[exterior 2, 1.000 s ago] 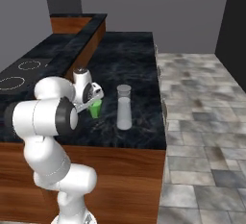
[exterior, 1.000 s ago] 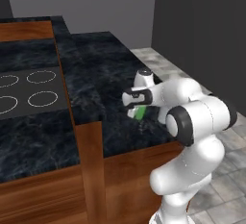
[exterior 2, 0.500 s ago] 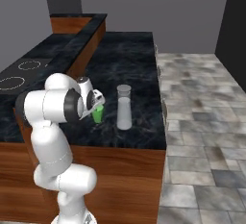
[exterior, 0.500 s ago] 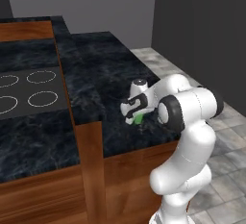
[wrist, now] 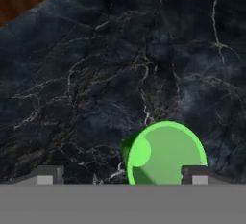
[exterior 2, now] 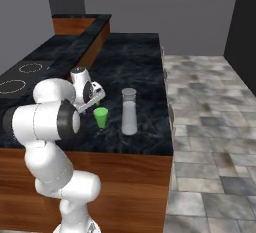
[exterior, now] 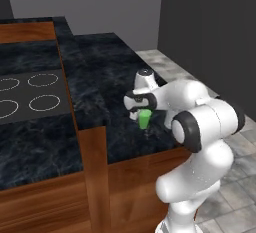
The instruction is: Place the pitcher and cup on the dining counter for serving.
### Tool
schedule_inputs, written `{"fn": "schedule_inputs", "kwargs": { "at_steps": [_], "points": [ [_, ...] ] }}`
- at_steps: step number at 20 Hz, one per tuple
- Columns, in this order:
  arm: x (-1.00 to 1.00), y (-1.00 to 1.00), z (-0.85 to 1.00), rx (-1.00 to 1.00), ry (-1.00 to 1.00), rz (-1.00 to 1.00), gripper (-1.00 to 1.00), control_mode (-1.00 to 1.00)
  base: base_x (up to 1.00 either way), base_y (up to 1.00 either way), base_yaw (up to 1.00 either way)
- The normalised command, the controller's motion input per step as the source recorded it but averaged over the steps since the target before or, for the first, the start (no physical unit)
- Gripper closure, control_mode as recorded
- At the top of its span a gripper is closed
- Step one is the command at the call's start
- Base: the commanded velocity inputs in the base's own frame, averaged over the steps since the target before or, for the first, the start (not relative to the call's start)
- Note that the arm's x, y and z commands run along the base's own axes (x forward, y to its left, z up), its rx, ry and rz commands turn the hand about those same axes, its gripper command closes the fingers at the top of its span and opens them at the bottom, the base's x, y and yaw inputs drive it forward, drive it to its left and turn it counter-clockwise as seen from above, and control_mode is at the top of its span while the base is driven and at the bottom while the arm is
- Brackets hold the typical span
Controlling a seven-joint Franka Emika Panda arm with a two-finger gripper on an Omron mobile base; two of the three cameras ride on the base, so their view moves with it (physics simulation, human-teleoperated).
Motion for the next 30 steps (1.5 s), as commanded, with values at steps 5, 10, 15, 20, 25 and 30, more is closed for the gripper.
{"fn": "schedule_inputs", "kwargs": {
  "at_steps": [5,10,15,20,25,30],
  "points": [
    [-0.95,-0.07,0.73,0.01,-0.18,-0.03,-1.00,-1.00,0.00,0.00,0.00],
    [-1.00,-0.43,-0.12,0.17,-0.31,-0.09,-1.00,-1.00,0.00,0.00,0.00],
    [-1.00,-0.33,-0.35,0.08,-0.32,-0.08,-1.00,-1.00,0.00,0.00,0.00],
    [-1.00,-0.29,0.08,0.06,-0.23,-0.14,-1.00,-1.00,0.00,0.00,0.00],
    [-0.50,-0.16,0.13,0.05,-0.36,-0.04,-1.00,-1.00,0.00,0.00,0.00],
    [0.00,0.00,0.00,0.00,0.01,0.00,-1.00,-1.00,0.00,0.00,0.00]
  ]
}}
